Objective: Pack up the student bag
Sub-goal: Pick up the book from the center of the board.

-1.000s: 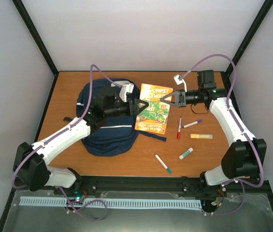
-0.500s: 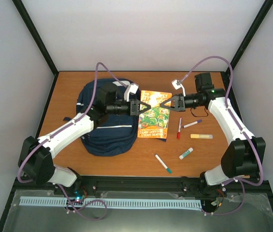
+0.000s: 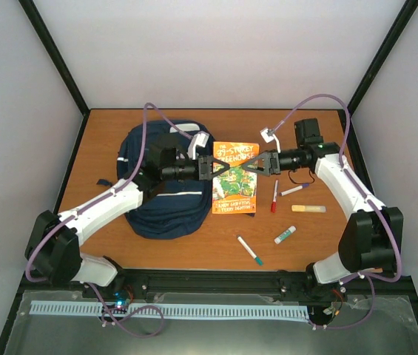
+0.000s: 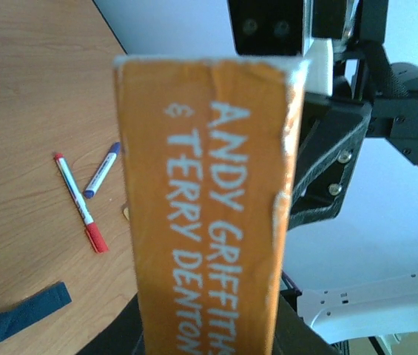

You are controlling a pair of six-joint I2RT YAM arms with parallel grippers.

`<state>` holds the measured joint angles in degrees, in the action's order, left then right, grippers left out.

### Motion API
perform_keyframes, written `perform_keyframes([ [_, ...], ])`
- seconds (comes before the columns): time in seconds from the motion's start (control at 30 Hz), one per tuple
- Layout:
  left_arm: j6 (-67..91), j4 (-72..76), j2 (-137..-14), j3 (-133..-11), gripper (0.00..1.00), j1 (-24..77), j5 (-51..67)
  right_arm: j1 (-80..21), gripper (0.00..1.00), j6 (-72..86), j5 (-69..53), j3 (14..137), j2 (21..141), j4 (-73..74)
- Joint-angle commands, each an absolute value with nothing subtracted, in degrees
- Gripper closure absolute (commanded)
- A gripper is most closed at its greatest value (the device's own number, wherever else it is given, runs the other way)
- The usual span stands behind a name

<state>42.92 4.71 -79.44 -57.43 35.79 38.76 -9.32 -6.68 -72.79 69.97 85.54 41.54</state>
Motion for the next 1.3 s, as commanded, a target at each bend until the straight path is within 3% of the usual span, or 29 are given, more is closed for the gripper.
perform_keyframes([
  [0.0,45.18,11.52,-76.91,-58.44,0.99,35.51,36.7,-9.92,0.38,-5.25,-73.64,67.77,85.11,38.74],
  [0.13,44.86,10.91,-76.73,-58.68,0.99,35.51,35.45,-10.5,0.35,-5.09,-73.17,66.85,85.21,38.43],
  [0.23,44.54,10.11,-76.72,-58.84,0.99,35.51,34.28,-10.8,0.38,-5.11,-73.57,66.62,85.17,38.41],
  [0.47,42.27,5.05,-76.94,-59.47,0.92,35.51,30.13,-10.81,0.7,-3.7,-75.1,66.78,84.58,37.52],
  [0.57,39.62,2.03,-76.76,-59.98,0.88,35.51,28.21,-10.81,0.78,-3.09,-73.76,66.91,84.27,37.12],
  [0.6,38.6,0.53,-76.73,-60.21,0.85,35.51,27.31,-10.74,0.8,-3.0,-72.41,67.1,84.18,37.17],
  [0.73,34.22,-6.63,-76.25,-61.84,0.48,35.46,22.38,-9.72,0.92,-3.23,-68.08,67.54,83.65,37.27],
  [0.87,30.78,-14.54,-75.28,-62.98,0.36,35.44,16.57,-6.6,0.97,-4.85,-66.31,67.38,83.81,37.86],
  [1.07,26.17,-33.09,-73.79,-64.22,0.33,35.51,6.17,-2.5,0.97,-12.17,-60.13,63.82,82.91,41.14],
  [1.27,23.77,-44.31,-68.94,-61.96,0.44,35.66,3.82,-0.6,0.97,-14.19,-54.5,55.7,77.02,35.77],
])
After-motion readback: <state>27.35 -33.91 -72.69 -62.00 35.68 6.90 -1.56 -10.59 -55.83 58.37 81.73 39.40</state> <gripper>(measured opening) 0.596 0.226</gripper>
